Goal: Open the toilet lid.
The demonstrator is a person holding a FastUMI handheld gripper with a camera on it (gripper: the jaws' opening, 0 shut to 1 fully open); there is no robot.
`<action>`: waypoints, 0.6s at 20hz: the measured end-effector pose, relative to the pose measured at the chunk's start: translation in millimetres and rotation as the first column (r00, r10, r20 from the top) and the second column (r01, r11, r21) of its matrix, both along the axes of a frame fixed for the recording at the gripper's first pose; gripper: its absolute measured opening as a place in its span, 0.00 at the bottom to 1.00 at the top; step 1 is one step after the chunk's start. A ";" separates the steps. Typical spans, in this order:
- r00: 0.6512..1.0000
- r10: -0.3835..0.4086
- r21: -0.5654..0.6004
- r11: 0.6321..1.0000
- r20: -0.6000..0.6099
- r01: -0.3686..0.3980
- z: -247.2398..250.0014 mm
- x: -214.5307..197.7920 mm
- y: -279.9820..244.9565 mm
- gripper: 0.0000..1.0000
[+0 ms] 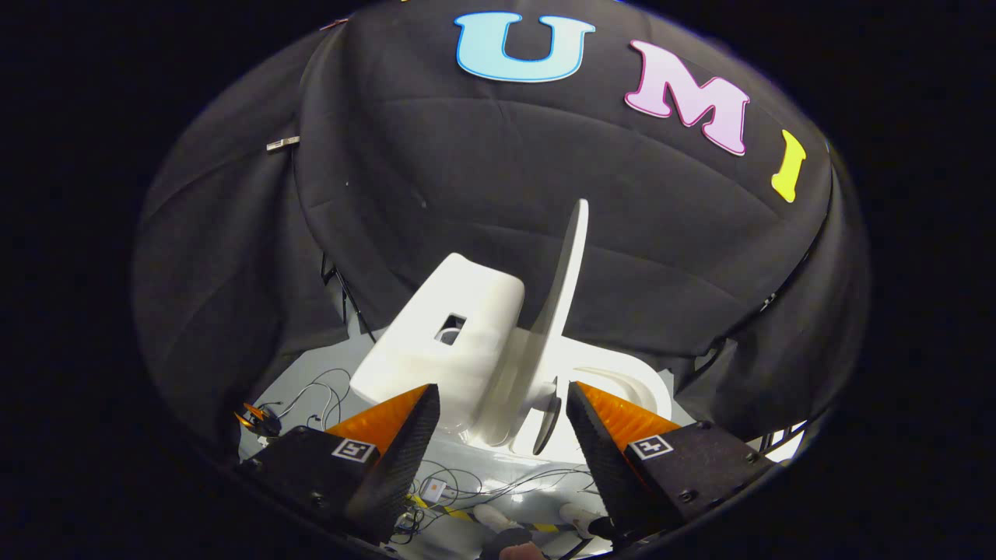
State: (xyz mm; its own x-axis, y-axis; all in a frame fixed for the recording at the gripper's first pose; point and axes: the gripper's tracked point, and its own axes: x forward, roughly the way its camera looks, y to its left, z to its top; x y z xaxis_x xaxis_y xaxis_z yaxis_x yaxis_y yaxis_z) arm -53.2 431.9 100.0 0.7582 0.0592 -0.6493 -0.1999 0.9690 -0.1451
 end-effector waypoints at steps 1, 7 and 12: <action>1.000 0.003 0.017 1.000 -0.001 -0.003 4.6 -2.5 1.9 1.00; 1.000 0.004 0.087 0.996 0.027 -0.006 32.7 -0.3 -8.3 1.00; 0.999 -0.014 0.136 0.991 0.032 0.010 48.6 5.6 -30.1 1.00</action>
State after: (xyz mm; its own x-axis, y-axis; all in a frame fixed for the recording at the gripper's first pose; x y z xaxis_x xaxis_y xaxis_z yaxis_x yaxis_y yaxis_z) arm -47.6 401.8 148.6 0.7805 0.1359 -0.6103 -0.1854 0.9825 -0.0184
